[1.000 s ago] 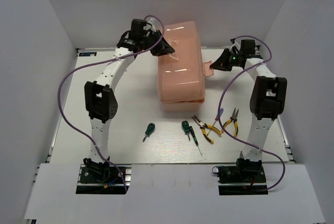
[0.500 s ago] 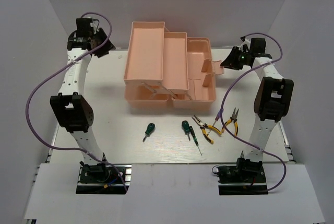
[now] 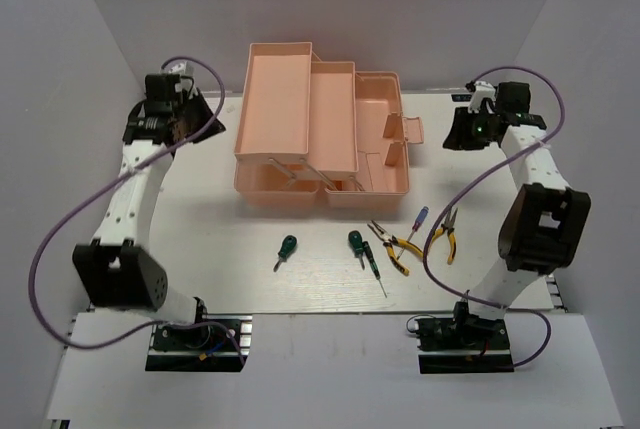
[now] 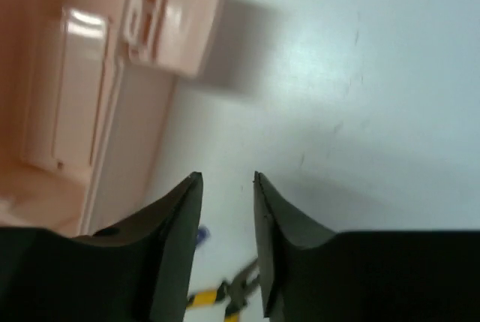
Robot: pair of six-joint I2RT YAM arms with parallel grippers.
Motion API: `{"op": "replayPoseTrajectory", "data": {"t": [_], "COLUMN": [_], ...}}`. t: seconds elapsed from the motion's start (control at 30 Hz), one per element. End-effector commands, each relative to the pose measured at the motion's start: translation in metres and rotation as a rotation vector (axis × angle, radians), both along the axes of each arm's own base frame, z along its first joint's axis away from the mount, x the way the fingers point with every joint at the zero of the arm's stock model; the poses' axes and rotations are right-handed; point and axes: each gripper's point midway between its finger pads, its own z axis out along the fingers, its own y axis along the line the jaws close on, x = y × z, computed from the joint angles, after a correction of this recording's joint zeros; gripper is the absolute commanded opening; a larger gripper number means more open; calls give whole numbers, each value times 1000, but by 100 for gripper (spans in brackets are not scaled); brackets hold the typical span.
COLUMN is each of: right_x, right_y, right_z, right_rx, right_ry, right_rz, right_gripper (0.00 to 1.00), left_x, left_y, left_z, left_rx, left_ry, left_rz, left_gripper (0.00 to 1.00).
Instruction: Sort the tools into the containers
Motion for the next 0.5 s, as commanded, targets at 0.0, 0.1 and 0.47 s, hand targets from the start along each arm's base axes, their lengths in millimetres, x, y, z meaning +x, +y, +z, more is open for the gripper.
{"op": "replayPoseTrajectory", "data": {"t": [0.0,0.1,0.47], "right_x": [-64,-126,-221], "right_y": [-28,-31,-27], "right_z": [-15,-60,-113], "right_rx": [-203,-250,-317], "right_ry": [79,287,471], "right_rz": [50,56,54], "right_gripper": [37,25,68], "left_x": [-50,-102,-171], "left_y": [-35,-69,-123], "left_z": [20,32,-8], "left_rx": [-41,-54,-63], "left_ry": [-144,-246,-181], "left_rz": [-197,-430,-707], "left_gripper": [16,48,69]}}
